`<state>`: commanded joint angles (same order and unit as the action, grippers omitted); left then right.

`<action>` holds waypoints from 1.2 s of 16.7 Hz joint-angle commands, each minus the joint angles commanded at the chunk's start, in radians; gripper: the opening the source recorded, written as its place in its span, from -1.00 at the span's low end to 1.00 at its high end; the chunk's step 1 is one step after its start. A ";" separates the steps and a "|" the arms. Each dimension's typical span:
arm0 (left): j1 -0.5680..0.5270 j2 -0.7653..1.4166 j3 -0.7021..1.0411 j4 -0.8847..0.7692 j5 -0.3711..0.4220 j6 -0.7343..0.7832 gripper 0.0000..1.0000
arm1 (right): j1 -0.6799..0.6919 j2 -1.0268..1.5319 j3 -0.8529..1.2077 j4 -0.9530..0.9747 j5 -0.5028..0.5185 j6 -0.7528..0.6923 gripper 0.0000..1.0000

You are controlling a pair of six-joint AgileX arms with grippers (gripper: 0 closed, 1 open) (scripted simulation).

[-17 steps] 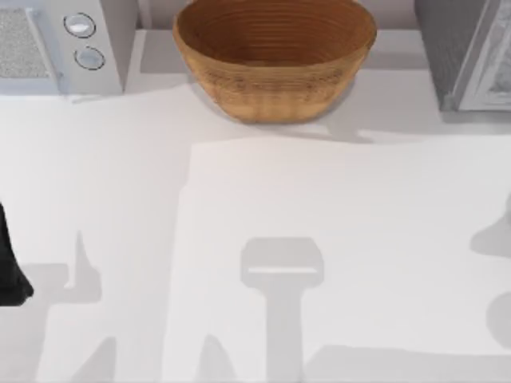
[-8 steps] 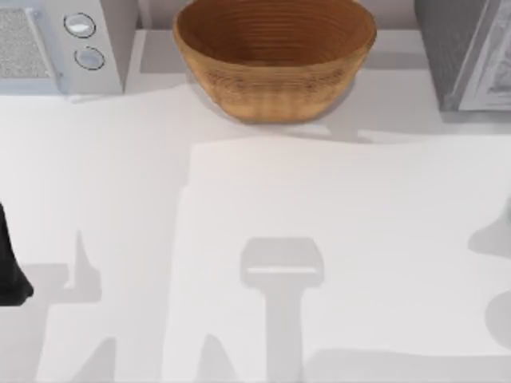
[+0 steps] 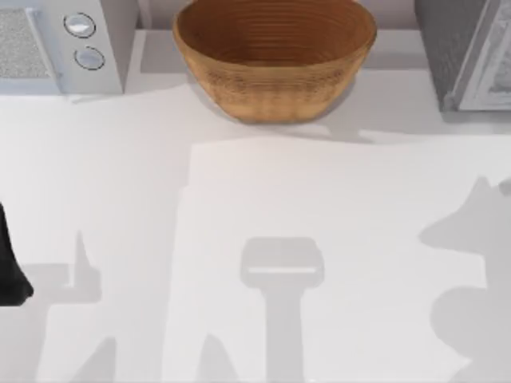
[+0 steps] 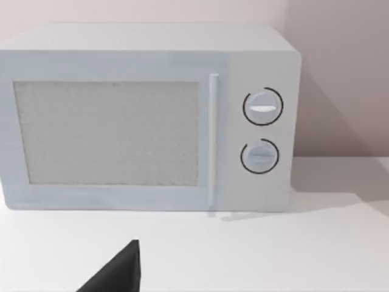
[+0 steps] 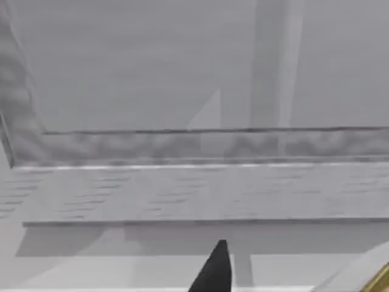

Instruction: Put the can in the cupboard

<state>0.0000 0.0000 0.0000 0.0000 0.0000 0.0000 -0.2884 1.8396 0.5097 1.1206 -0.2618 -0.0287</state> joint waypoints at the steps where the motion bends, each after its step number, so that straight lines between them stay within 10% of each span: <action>1: 0.000 0.000 0.000 0.000 0.000 0.000 1.00 | 0.000 -0.065 0.008 -0.079 0.000 -0.001 -1.00; 20: 0.000 0.000 0.000 0.000 0.000 0.000 1.00 | 0.042 -0.623 -0.032 -0.507 0.053 -0.003 -1.00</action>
<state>0.0000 0.0000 0.0000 0.0000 0.0000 0.0000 -0.2460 1.2166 0.4776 0.6136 -0.2090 -0.0314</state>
